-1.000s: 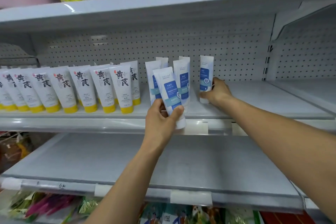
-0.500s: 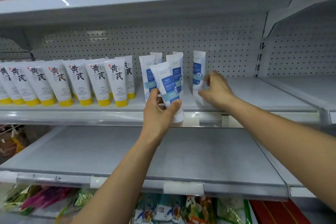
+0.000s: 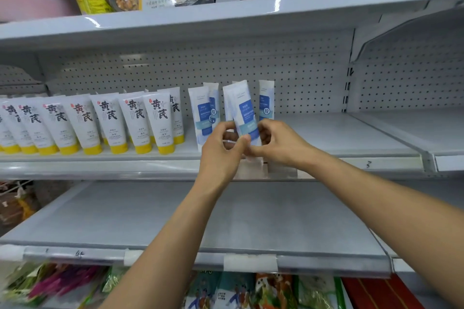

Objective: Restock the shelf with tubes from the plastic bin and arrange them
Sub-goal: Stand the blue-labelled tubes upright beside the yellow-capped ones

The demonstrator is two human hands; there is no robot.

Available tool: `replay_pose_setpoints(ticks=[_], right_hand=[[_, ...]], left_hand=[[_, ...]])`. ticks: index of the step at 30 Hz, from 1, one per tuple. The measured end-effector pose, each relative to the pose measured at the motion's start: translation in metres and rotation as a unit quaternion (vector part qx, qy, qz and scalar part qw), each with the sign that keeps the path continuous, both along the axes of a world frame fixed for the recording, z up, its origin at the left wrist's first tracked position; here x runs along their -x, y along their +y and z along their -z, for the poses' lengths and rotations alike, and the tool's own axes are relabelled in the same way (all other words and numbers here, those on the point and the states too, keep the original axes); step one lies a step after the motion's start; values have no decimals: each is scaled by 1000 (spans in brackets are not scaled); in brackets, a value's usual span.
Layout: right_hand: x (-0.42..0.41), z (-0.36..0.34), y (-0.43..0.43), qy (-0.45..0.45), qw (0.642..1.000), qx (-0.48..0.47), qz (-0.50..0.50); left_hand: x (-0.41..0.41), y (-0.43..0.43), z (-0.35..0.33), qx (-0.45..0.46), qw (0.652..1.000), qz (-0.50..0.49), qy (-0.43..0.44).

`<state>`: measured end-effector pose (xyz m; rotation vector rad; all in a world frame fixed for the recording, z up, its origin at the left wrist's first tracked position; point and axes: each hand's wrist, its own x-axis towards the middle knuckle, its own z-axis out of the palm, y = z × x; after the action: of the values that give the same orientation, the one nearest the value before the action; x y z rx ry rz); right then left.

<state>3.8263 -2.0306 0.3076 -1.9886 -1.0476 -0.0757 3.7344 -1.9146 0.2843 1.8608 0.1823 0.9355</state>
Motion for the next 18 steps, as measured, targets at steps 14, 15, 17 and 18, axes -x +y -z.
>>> replay_pose_setpoints(ticks=[14,15,17,18], right_hand=[[-38,6,4,66,991,6,112],[-38,7,4,65,991,7,114],[-38,7,4,61,992,9,113],[-37,7,4,58,992,10,111]], left_hand=[[6,29,19,-219,960,-107,136],[6,30,18,-219,960,-106,138],[6,30,17,-219,960,-105,141],[6,30,17,-221,959,-105,143]])
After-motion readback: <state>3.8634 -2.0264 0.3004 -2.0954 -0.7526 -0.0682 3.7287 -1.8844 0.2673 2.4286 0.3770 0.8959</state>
